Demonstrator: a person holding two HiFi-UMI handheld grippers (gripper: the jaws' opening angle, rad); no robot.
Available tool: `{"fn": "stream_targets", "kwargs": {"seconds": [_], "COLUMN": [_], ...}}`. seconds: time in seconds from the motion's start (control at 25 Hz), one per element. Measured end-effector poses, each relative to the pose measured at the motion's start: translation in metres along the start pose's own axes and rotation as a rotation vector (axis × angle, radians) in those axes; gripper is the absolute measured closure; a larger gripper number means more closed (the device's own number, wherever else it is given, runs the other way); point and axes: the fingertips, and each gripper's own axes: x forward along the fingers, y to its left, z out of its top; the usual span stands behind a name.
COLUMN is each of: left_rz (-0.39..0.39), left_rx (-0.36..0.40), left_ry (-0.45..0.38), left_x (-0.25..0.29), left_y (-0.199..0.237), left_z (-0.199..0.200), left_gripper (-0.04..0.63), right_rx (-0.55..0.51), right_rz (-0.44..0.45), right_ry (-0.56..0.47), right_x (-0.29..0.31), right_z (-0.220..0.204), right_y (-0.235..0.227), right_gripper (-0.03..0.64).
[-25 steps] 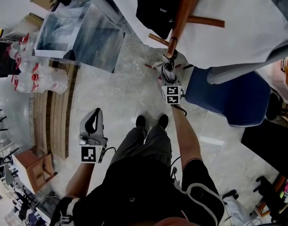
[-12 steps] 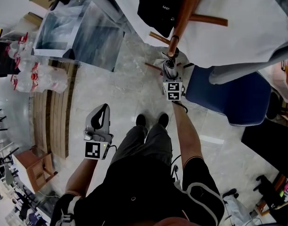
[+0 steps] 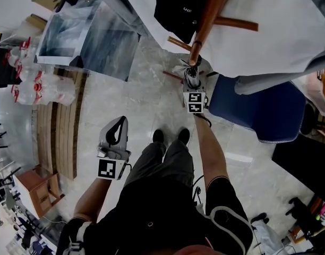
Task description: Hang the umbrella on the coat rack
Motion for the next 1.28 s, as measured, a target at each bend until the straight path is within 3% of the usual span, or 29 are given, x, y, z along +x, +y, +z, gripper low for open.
{"fn": "stream_targets", "kwargs": {"seconds": [0.4,0.52,0.68,0.88,1.28], "left_rz": [-0.005,-0.004,-0.004,-0.002,-0.006], "left_rx": [-0.003,0.000,-0.003,0.000,0.009], "left_ry": [-0.013,-0.013,-0.012,-0.011,-0.020], "left_x": [0.003,0.003,0.002,0.000,-0.002], "left_y": [-0.005,-0.006,-0.005,-0.005,-0.007], "left_z": [0.000,0.001,0.001,0.000,0.004], "left_gripper": [0.595,0.595,0.595,0.595,0.595], "right_rx": [0.020,0.025,0.033,0.022,0.034], "right_rz": [0.013,0.024,0.042,0.046,0.040], "right_ry": [0.008,0.015,0.021,0.004,-0.003], "right_x": [0.004,0.004,0.006,0.001,-0.013], "right_z": [0.000,-0.001,-0.001,0.001,-0.002], "right_y": [0.001,0.000,0.004,0.010,0.010], "right_gripper": [0.452,0.393,0.244,0.133,0.098]}}
